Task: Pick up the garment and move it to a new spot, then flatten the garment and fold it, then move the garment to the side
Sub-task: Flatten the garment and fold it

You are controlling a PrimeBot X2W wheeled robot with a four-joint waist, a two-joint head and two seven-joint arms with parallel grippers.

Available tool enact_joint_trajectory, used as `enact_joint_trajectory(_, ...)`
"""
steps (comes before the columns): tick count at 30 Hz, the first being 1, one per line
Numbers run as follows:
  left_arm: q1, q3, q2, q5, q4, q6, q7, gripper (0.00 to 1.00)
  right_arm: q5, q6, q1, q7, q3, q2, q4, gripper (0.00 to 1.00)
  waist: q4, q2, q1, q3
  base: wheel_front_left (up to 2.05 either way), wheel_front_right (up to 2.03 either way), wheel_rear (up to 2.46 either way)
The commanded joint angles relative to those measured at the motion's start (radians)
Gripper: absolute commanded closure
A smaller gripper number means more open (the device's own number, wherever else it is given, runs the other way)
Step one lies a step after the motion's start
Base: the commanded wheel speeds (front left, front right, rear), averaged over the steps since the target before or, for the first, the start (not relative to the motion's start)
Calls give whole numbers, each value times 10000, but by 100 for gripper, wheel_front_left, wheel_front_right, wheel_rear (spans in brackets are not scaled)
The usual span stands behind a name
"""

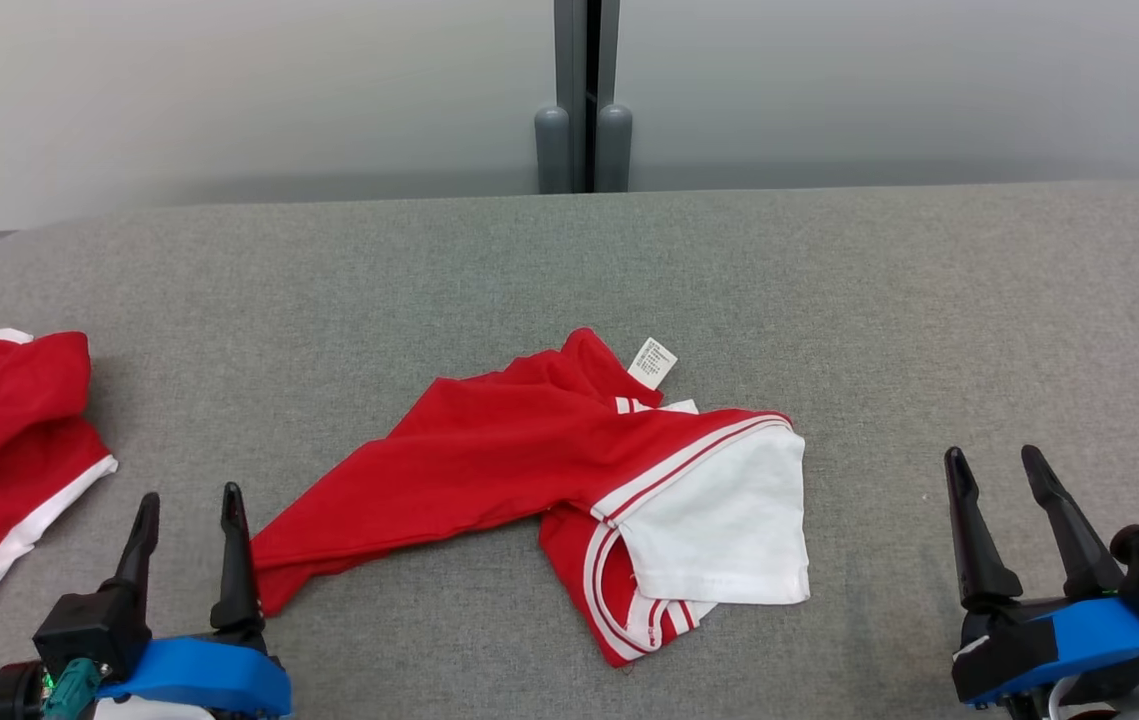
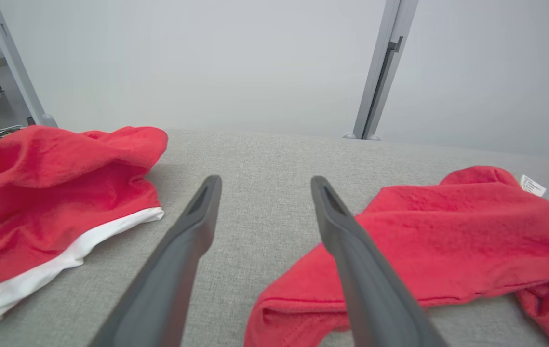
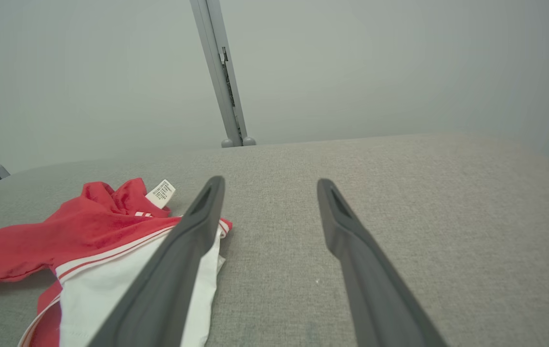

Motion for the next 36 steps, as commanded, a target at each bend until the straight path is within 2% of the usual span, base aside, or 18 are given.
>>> enact_joint_trajectory(1, 91, -26, -55, 72, -276, -97, -42, 0, -71, 5, 142, 28, 21, 7, -82, 0, -63, 1, 1, -114, 0, 0, 0)
enact_joint_trajectory(6, 250, -388, -46, 214, -1122, -333, 43, 0, -114, 5, 415, 213, 116, 9, -278, 0, -203, 1, 1, -438, 0, 0, 0)
enact_joint_trajectory(23, 634, -624, 188, 171, -1642, -112, 689, 0, -5, 5, 639, 307, 167, 12, -444, 0, -299, 1, 1, -680, 0, 0, 0)
enact_joint_trajectory(29, 844, -603, 179, -80, -1058, -100, 890, 0, 54, 5, 506, 277, 234, 13, -372, 0, -139, 1, 1, -399, 0, 0, 0)
enact_joint_trajectory(36, 774, -589, 46, -565, 601, -422, 975, 0, 93, 5, 210, 247, 336, 10, -139, 0, 36, 1, 1, 90, 0, 0, 0)
